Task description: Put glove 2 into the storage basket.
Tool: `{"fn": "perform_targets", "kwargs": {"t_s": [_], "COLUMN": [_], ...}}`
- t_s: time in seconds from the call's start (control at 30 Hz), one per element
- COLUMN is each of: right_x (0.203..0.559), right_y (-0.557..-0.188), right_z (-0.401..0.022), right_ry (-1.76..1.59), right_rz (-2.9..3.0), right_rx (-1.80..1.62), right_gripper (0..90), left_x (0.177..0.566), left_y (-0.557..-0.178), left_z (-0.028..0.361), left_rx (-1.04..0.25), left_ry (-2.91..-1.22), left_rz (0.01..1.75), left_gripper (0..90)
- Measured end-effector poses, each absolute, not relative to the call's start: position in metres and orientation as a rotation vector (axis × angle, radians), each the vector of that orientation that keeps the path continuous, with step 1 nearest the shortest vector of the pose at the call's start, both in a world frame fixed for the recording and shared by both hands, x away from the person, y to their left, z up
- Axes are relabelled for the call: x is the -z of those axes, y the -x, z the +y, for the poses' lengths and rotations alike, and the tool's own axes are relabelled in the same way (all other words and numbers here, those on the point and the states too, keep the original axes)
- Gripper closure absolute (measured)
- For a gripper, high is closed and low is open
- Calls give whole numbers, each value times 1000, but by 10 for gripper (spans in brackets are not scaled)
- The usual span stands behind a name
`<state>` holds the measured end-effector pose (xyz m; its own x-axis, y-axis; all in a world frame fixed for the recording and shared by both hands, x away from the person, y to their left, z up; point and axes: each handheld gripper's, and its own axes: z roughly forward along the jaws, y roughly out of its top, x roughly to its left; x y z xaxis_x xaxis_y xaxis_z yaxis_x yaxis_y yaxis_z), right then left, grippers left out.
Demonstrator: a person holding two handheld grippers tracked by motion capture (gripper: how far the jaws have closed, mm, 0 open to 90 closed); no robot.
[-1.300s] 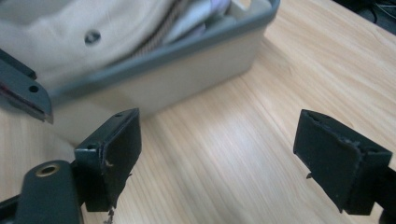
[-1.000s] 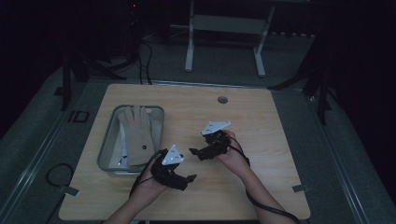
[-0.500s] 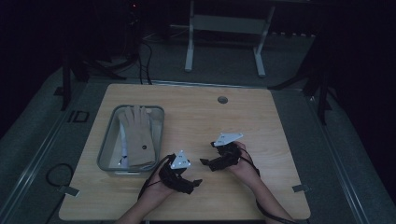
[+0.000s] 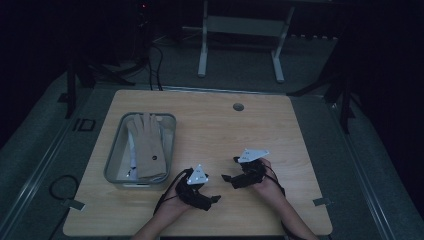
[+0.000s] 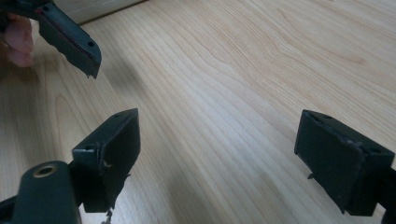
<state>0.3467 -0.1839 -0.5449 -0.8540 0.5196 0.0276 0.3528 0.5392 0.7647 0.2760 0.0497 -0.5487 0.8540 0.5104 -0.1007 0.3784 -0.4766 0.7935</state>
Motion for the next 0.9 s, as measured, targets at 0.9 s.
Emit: {"fn": "perform_targets", "kwargs": {"t_s": [0.9], "right_x": [560], "right_y": [-339], "right_z": [-206], "right_ry": [-753], "right_rz": [2516], "right_rx": [-1102], "right_gripper": [138], "left_x": [556], "left_y": [-267], "left_z": [45], "left_rx": [-168], "left_ry": [-2138], "left_rz": [578], "left_gripper": [141]}}
